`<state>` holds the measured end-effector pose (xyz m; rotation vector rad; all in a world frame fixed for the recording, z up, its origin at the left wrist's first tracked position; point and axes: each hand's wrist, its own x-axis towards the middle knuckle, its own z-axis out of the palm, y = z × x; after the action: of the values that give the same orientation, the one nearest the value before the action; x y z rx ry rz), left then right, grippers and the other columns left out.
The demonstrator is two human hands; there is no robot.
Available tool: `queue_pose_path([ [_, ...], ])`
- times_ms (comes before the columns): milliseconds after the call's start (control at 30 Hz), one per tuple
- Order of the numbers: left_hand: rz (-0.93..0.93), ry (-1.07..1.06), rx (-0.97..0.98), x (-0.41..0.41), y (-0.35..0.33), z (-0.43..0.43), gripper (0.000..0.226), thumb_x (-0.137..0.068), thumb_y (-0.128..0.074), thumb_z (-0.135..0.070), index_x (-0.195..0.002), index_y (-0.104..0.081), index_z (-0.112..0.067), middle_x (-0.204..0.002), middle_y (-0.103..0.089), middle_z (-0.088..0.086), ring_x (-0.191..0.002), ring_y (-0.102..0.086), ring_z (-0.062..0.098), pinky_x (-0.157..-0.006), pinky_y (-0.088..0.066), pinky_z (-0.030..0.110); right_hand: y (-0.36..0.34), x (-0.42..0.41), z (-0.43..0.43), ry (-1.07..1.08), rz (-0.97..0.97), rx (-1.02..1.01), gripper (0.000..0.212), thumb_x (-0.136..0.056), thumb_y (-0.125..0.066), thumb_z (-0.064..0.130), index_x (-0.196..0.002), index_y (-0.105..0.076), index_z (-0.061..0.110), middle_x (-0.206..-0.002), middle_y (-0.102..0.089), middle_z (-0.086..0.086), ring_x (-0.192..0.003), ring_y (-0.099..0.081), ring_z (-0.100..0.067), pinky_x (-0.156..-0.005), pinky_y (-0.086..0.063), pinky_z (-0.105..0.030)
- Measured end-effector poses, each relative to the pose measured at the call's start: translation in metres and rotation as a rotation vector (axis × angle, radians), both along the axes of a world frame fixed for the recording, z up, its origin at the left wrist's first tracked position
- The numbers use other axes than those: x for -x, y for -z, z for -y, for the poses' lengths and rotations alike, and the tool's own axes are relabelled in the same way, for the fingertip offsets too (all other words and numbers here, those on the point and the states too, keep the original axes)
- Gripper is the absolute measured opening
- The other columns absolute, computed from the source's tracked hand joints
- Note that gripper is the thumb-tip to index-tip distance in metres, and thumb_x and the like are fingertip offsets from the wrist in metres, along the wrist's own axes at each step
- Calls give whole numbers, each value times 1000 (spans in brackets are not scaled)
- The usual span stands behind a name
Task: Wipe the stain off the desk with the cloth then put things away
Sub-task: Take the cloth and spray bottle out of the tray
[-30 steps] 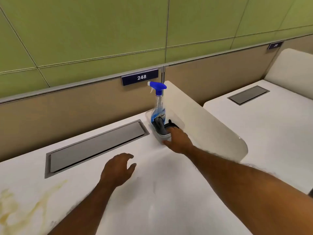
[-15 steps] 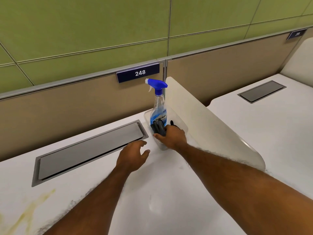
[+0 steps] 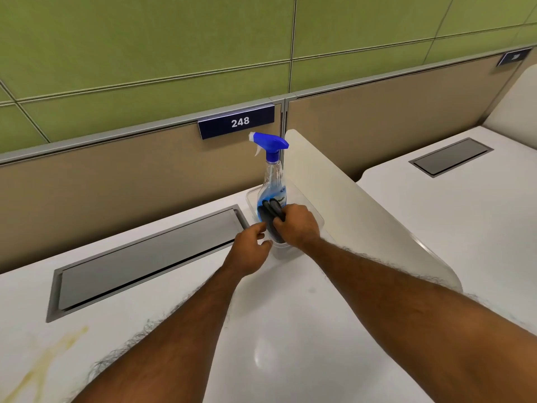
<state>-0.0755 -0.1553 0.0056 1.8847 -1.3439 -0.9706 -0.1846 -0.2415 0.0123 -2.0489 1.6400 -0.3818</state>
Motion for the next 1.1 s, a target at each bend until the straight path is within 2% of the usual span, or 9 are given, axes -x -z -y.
queue_pose_path([
  [133, -194, -106, 81, 3, -17, 6, 42, -94, -58, -14, -136, -52, -11, -132, -61, 5, -122, -58, 23, -97, -45, 30, -27, 10, -2, -6, 79, 74, 23, -90, -56, 35, -89, -65, 13, -78, -64, -4, -72, -62, -23, -65, -51, -31],
  [267, -400, -222, 121, 5, -39, 13, 30, -92, -59, -27, -120, -62, -14, -111, -71, 6, -103, -67, 21, -98, -52, 41, -55, 20, -11, -41, 172, 154, 16, -91, -58, 29, -79, -59, 19, -68, -58, 0, -61, -54, -15, -58, -39, -24],
  [400, -571, -380, 170, 4, -73, 8, 37, -93, -60, -41, -107, -65, -8, -97, -72, 9, -84, -70, 22, -71, -60, 32, -79, 25, -31, -114, 229, 278, 18, -92, -58, 28, -80, -62, 16, -66, -55, 3, -56, -47, -10, -53, -31, -18],
  [467, -542, -405, 163, 0, -85, 1, 48, -87, -62, -54, -103, -67, -9, -96, -74, 8, -84, -73, 23, -66, -61, 31, -89, 24, -44, -171, 234, 360, 20, -92, -58, 27, -84, -67, 10, -69, -58, 0, -59, -50, -13, -54, -32, -20],
  [600, -546, -485, 133, -6, -105, -18, 48, -83, -64, -59, -91, -69, -12, -87, -76, 8, -81, -74, 22, -74, -62, 37, -101, 22, -74, -266, 334, 477, 25, -88, -55, 28, -90, -71, 8, -78, -68, -7, -67, -57, -19, -59, -44, -26],
  [733, -606, -489, 124, -14, -117, -45, 29, -90, -61, -39, -86, -69, -12, -89, -75, 13, -83, -74, 27, -78, -61, 39, -99, 20, -106, -296, 487, 526, 20, -86, -58, 24, -91, -70, 8, -81, -69, -5, -68, -56, -13, -62, -46, -20],
  [867, -495, -489, 188, -25, -120, -74, 15, -89, -60, -18, -85, -69, -6, -95, -72, 22, -93, -71, 37, -82, -60, 47, -82, 14, -138, -221, 578, 455, 18, -86, -61, 26, -91, -69, 10, -81, -69, -3, -73, -60, -17, -66, -53, -32],
  [1000, -356, -379, 262, -33, -124, -101, 13, -89, -65, -12, -78, -71, -18, -89, -73, 13, -89, -72, 33, -84, -59, 47, -70, 5, -176, -112, 708, 386, 19, -83, -63, 27, -92, -68, 12, -83, -68, 1, -77, -59, -13, -67, -48, -20],
  [1100, -257, -297, 303, -39, -128, -114, 6, -86, -69, -11, -84, -71, -16, -90, -74, 11, -88, -72, 30, -85, -59, 47, -62, -2, -198, -15, 813, 287, 15, -83, -68, 25, -92, -67, 13, -84, -68, 2, -79, -62, -12, -69, -51, -20],
])
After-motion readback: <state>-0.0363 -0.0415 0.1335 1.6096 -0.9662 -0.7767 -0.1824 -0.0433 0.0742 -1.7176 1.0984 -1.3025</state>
